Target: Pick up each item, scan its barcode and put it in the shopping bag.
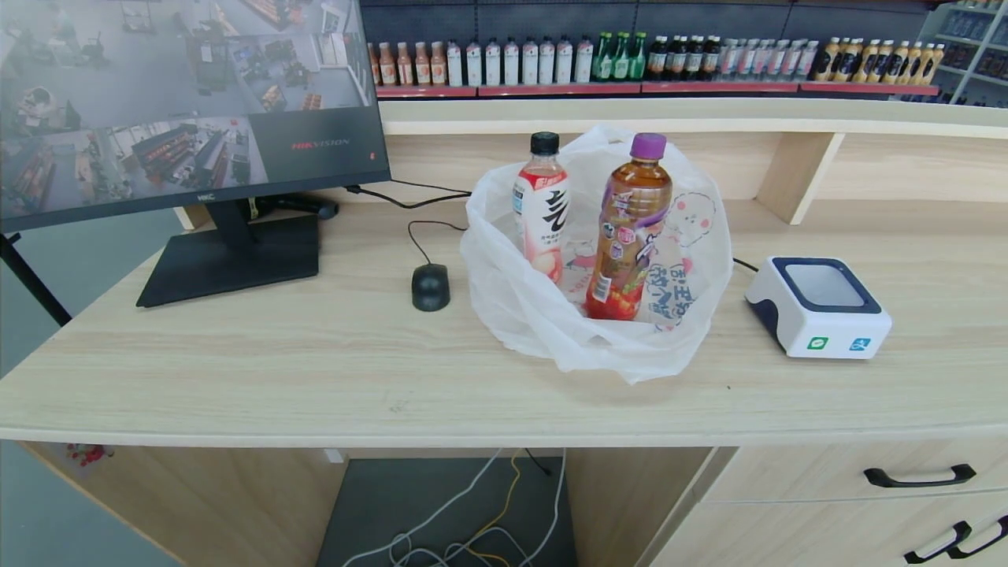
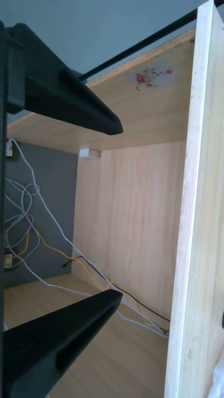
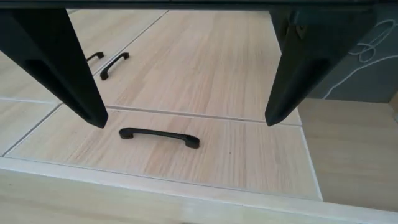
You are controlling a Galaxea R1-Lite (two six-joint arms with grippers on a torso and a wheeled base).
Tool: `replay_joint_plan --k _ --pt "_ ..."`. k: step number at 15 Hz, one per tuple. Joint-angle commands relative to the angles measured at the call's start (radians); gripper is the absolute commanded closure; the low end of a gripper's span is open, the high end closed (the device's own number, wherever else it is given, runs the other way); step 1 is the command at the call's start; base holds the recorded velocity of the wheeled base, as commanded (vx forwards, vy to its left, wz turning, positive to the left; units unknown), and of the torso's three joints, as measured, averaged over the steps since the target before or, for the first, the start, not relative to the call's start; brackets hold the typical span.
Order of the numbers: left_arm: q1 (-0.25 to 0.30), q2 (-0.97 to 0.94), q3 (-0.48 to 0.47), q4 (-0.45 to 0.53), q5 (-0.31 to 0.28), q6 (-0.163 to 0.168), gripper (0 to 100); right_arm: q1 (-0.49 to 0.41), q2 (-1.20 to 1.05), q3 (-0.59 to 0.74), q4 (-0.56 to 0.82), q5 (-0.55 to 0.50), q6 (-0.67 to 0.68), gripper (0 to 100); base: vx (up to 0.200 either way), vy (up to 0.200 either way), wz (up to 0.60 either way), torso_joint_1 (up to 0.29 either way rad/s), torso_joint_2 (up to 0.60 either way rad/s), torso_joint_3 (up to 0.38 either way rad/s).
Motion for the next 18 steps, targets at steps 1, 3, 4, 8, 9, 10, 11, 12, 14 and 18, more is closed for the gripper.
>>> replay_joint_plan --k 1,3,4,8,9,10,11,12,14,18 --pt "0.000 0.000 0.000 0.000 0.000 0.000 0 0.010 -0.074 0.006 -0.001 0.033 0.022 0 0.000 0.000 0.00 0.000 0.00 0.000" --pt "0.000 0.000 0.000 0.000 0.000 0.000 0 0.010 -0.074 0.006 0.000 0.119 0.059 0 0.000 0.000 0.00 0.000 0.00 0.000" --pt "0.000 0.000 0.000 0.000 0.000 0.000 0 0.010 -0.074 0.006 0.002 0.145 0.087 0 0.000 0.000 0.00 0.000 0.00 0.000" --pt "-0.002 0.000 0.000 0.000 0.000 0.002 0 0.010 -0.074 0.012 0.020 0.105 0.142 0 0.000 0.000 0.00 0.000 0.00 0.000" --pt "-0.002 0.000 0.000 0.000 0.000 0.002 0 0.010 -0.074 0.010 0.031 0.067 0.113 0 0.000 0.000 0.00 0.000 0.00 0.000" --pt "-0.002 0.000 0.000 0.000 0.000 0.002 0 0.010 -0.074 0.010 0.048 0.066 0.111 0 0.000 0.000 0.00 0.000 0.00 0.000" --pt "-0.002 0.000 0.000 0.000 0.000 0.002 0 0.010 -0.074 0.010 0.050 0.066 0.136 0 0.000 0.000 0.00 0.000 0.00 0.000" --pt "-0.002 0.000 0.000 0.000 0.000 0.002 0 0.010 -0.074 0.010 0.050 0.066 0.160 0 0.000 0.000 0.00 0.000 0.00 0.000" --pt "0.000 0.000 0.000 0.000 0.000 0.000 0 0.010 -0.074 0.010 0.050 0.064 0.174 0 0.000 0.000 0.00 0.000 0.00 0.000" --pt "-0.002 0.000 0.000 0.000 0.000 -0.002 0 0.010 -0.074 0.010 0.050 0.064 0.174 0 0.000 0.000 0.00 0.000 0.00 0.000"
